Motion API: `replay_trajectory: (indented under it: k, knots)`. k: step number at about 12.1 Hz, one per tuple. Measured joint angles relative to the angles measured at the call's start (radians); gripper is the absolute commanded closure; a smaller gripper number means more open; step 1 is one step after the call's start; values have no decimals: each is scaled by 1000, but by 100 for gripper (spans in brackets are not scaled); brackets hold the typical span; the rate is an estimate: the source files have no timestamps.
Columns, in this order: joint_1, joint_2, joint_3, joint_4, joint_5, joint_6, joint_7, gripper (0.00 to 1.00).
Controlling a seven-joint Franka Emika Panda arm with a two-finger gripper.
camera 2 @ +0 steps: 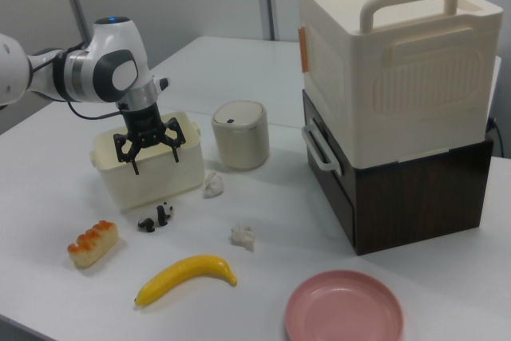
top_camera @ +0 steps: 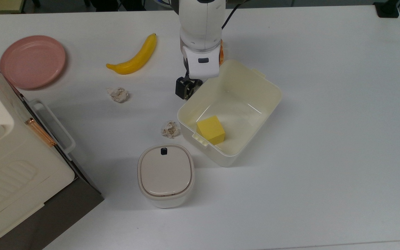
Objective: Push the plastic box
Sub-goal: 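Push the cream plastic box across the table away from the gripper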
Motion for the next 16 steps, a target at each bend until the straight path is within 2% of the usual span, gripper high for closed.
replay_trajectory:
  k: [6,10,16]
  knots:
    - [13,70,-3,84,0,0,60,0]
    - [46,167,-4,184,0,0,74,0]
    - [81,208,-5,267,-1,0,88,0]
